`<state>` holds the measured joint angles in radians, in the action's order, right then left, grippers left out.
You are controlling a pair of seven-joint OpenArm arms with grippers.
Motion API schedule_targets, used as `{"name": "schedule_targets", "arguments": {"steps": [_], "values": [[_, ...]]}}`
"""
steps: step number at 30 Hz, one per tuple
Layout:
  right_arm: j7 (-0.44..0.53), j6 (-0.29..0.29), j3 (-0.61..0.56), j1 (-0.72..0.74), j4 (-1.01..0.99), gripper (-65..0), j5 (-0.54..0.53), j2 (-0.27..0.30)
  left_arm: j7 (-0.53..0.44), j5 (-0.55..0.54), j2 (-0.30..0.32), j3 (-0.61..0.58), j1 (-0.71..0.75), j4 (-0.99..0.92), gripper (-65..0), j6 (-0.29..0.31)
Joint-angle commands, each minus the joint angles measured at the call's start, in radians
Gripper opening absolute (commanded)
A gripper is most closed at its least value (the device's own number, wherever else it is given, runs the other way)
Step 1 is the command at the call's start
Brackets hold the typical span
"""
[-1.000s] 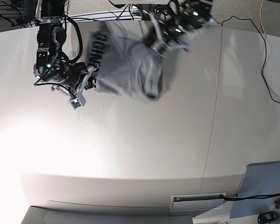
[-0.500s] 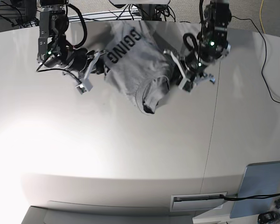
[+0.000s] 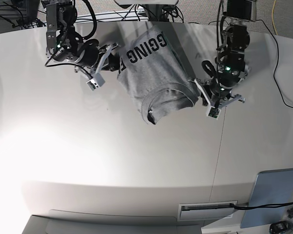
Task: Fold the T-shirt properly
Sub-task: 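Press and straighten the folded shirt's sides with both grippers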
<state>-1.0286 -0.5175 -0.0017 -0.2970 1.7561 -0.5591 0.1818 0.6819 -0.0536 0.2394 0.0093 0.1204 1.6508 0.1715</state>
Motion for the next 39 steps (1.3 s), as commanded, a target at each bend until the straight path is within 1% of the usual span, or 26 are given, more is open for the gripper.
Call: {"name": "schedule_targets", "arguments": {"steps": [1,6,9,11,14,16,17,19,24,27,31,34,37,39], "values": [[-0.009,0.018,0.031,-0.002,0.006,-65.0,0.048,0.012,-0.001,-0.032,0.017,0.002,0.009,0.034,-55.6,0.006],[-0.003,0.016,0.13,-0.002,0.006,-65.0,0.048,0.012,0.0,-0.195,0.067,0.002,0.131,0.128,-55.6,0.013],[-0.01,0.016,0.154,-0.002,0.006,-65.0,0.048,0.012,-0.003,-0.248,0.073,0.002,0.206,0.173,-55.6,0.012],[-0.01,0.005,0.153,-0.002,0.006,-65.0,0.047,0.012,-0.003,-0.287,0.073,0.001,0.243,0.185,-55.6,0.016],[-0.008,-0.007,0.153,-0.002,0.006,-65.0,0.047,0.012,-0.016,-0.368,0.071,0.0,0.285,0.184,-55.6,0.09],[-0.008,-0.007,0.147,-0.002,0.006,-65.0,0.044,0.012,-0.077,-0.385,0.066,-0.001,0.307,0.179,-55.6,0.126],[-0.01,-0.008,0.14,-0.002,0.006,-65.0,0.043,0.012,-0.114,-0.377,0.061,-0.001,0.312,0.174,-55.6,0.125],[-0.019,-0.01,0.115,-0.002,0.006,-65.0,0.043,0.012,-0.16,-0.357,0.043,-0.001,0.305,0.155,-55.6,0.122],[-0.016,-0.003,-0.004,-0.002,0.024,-65.0,0.044,0.012,-0.166,-0.358,0.009,-0.001,0.206,0.042,-55.6,0.114],[-0.016,0.048,-0.082,-0.002,0.037,-65.0,0.046,0.012,-0.166,-0.359,0.007,-0.001,0.126,-0.038,-55.6,0.117],[-0.007,0.076,-0.16,-0.002,0.037,-65.0,0.082,0.012,-0.158,-0.359,0.007,-0.001,0.036,-0.105,-55.6,0.118],[0.01,0.101,-0.208,-0.002,0.037,-65.0,0.103,0.012,-0.121,-0.358,0.007,-0.001,-0.02,-0.145,-55.6,0.119],[0.021,0.146,-0.219,-0.002,0.037,-65.0,0.138,0.013,-0.097,-0.359,0.011,0.0,-0.041,-0.148,-55.6,0.118],[0.019,0.153,-0.203,-0.002,0.04,-65.0,0.158,0.013,-0.095,-0.359,0.019,0.002,-0.037,-0.138,-55.6,0.117]]}}
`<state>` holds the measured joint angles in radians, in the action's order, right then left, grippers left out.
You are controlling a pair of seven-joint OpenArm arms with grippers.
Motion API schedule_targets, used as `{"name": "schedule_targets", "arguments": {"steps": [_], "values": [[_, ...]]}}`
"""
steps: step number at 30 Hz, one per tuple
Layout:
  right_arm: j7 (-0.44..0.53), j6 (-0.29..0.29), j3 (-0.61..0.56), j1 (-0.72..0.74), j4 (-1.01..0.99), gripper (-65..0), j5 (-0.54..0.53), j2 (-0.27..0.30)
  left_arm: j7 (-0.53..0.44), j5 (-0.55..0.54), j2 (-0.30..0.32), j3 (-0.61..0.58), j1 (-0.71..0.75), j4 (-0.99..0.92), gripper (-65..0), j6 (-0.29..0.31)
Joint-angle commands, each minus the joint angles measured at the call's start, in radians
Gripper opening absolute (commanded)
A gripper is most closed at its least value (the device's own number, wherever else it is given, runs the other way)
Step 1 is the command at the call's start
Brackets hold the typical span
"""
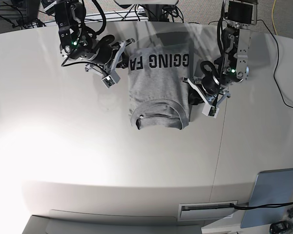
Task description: Fold the T-shirt properly
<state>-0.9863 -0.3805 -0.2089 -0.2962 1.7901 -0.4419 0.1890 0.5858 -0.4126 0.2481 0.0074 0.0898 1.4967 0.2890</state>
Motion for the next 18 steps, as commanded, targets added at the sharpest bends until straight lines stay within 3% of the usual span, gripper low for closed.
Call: {"name": "schedule_targets", "arguments": {"steps": [1,9,11,18], "values": [[-0.027,0.016,0.021,-0.005,0.012,-65.0,0.041,0.006,0.006,0.0,0.014,0.004,-0.004,0.024,-55.6,-0.002],[-0.047,0.01,0.278,-0.104,0.239,-65.0,0.04,0.005,0.024,0.001,0.053,0.004,0.109,0.212,-55.6,-0.031],[-0.07,0.011,0.347,-0.144,0.302,-65.0,0.04,0.005,0.024,0.001,0.063,0.004,0.164,0.274,-55.6,-0.066],[-0.11,0.011,0.586,-0.329,0.418,-65.0,0.039,0.005,0.027,0.0,0.073,0.075,0.409,0.473,-55.6,-0.061]]}}
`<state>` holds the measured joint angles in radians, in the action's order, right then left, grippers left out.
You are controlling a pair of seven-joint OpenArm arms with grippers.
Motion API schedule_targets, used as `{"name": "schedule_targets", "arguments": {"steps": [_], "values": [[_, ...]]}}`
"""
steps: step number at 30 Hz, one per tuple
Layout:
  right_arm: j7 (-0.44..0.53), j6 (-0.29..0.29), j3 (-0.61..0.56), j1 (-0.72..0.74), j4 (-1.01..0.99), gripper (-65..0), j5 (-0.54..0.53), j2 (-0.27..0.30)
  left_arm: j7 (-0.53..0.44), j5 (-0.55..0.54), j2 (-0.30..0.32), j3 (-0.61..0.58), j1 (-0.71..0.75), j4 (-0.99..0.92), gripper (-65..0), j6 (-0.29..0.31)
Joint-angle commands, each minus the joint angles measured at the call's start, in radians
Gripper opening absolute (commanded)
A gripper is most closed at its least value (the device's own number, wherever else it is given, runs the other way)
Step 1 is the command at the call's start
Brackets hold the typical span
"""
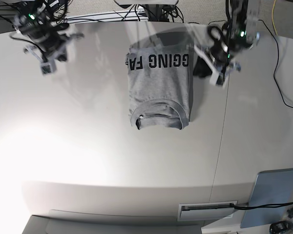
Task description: Fold the T-shirt properly
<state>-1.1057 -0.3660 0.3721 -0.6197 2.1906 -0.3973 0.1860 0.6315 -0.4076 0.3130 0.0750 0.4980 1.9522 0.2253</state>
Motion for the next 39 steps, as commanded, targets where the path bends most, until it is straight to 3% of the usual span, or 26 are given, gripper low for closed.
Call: {"name": "schedule_targets", "arguments": {"steps": [1,9,16,18,23,28,32,39], "values": [[0.008,-0.004,0.032,-0.034,0.021,-65.0,-0.006,0.008,-0.018,-0.005,0.008,0.026,0.038,0.037,-55.6,0.004],[-0.007,-0.016,0.153,-0.295,0.022,-65.0,-0.036,0.008,-0.024,-0.003,0.008,0.126,0.362,0.114,-55.6,0.004],[-0.019,-0.022,0.153,-0.499,0.006,-65.0,-0.039,0.008,-0.083,0.106,0.002,0.14,0.599,0.055,-55.6,0.006],[-0.011,-0.022,0.153,-0.52,-0.039,-65.0,-0.039,0.007,-0.083,0.108,-0.007,0.139,0.615,-0.013,-55.6,0.049],[0.097,-0.023,0.153,-0.497,-0.27,-65.0,-0.006,0.005,-0.164,0.109,-0.031,0.138,0.564,-0.309,-55.6,0.191],[0.18,-0.023,0.153,-0.353,-0.61,-65.0,0.121,0.006,-0.254,0.109,-0.042,0.138,0.408,-0.71,-55.6,0.268],[0.291,-0.039,0.153,-0.192,-0.929,-65.0,0.224,0.023,-0.362,0.115,-0.042,0.138,0.253,-1.029,-55.6,0.274],[0.514,-0.204,0.153,0.092,-1.436,-65.0,0.273,0.093,-0.415,0.147,-0.042,0.138,0.008,-1.353,-55.6,0.27]]}}
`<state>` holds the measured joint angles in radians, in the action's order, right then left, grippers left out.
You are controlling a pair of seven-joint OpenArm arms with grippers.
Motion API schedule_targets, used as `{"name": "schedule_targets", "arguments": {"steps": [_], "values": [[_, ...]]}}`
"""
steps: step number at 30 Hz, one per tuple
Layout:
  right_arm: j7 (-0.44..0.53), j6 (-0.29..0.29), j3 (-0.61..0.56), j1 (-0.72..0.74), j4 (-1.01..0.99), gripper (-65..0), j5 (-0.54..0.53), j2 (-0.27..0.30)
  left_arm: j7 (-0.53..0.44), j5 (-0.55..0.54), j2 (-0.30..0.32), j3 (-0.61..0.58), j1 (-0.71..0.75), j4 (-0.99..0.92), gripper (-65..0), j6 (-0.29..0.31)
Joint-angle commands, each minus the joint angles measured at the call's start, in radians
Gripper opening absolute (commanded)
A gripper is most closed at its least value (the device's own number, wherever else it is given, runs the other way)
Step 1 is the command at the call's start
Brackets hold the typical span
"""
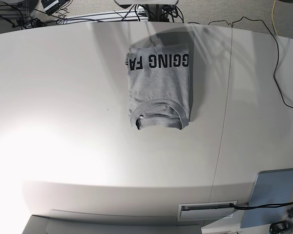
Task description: Fold the T-shirt properly
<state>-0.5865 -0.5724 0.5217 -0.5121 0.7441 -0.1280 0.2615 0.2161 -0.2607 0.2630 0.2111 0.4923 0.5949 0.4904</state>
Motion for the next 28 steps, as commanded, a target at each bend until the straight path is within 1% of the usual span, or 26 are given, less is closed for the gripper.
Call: {"name": "schedule_targets", "arguments": {"steps": [1,4,7,9,11,12,13,15,16,17,18,20,23,25,28], "values": [[0.032,-0.013,0.003,0.019,-0.043,-65.0,0.016,0.026,0.0,-0.001,0.007,0.002,-0.014,-0.015,-55.6,0.004],[0.15,-0.042,0.003,0.109,-0.168,-65.0,0.084,0.041,0.0,-0.001,-0.004,0.002,-0.084,-0.06,-55.6,-0.012],[0.251,-0.041,0.003,0.181,-0.241,-65.0,0.162,0.038,-0.011,0.001,-0.039,0.002,-0.142,-0.103,-55.6,-0.113],[0.278,-0.041,-0.005,0.221,-0.278,-65.0,0.204,0.02,-0.016,0.033,-0.074,0.002,-0.178,-0.141,-55.6,-0.138],[0.287,-0.032,-0.035,0.252,-0.309,-65.0,0.253,-0.01,-0.033,0.11,-0.118,0.002,-0.212,-0.185,-55.6,-0.166],[0.298,-0.013,-0.06,0.262,-0.32,-65.0,0.274,-0.027,-0.044,0.146,-0.139,0.002,-0.226,-0.206,-55.5,-0.188],[0.313,0.023,-0.091,0.267,-0.33,-65.0,0.29,-0.047,-0.053,0.183,-0.156,0.002,-0.24,-0.227,-55.6,-0.21],[0.357,0.132,-0.172,0.268,-0.343,-65.0,0.306,-0.079,-0.053,0.219,-0.182,0.002,-0.264,-0.264,-55.6,-0.243],[0.382,0.188,-0.218,0.268,-0.353,-65.0,0.304,-0.088,-0.053,0.223,-0.187,0.002,-0.274,-0.279,-55.6,-0.248],[0.405,0.227,-0.264,0.268,-0.364,-65.0,0.3,-0.093,-0.053,0.219,-0.188,0.002,-0.28,-0.293,-55.6,-0.248],[0.426,0.253,-0.309,0.269,-0.374,-65.0,0.28,-0.096,-0.056,0.205,-0.187,0.002,-0.283,-0.302,-55.6,-0.248],[0.451,0.268,-0.393,0.269,-0.393,-65.0,0.219,-0.097,-0.06,0.186,-0.181,0.002,-0.285,-0.311,-55.6,-0.248],[0.457,0.278,-0.486,0.277,-0.406,-65.0,0.142,-0.097,-0.06,0.186,-0.177,0.002,-0.284,-0.312,-55.5,-0.248],[0.456,0.281,-0.526,0.28,-0.406,-65.0,0.118,-0.097,-0.06,0.187,-0.179,0.002,-0.285,-0.312,-55.6,-0.248],[0.456,0.283,-0.547,0.282,-0.406,-65.0,0.116,-0.098,-0.06,0.187,-0.18,0.002,-0.288,-0.311,-55.5,-0.248]]}}
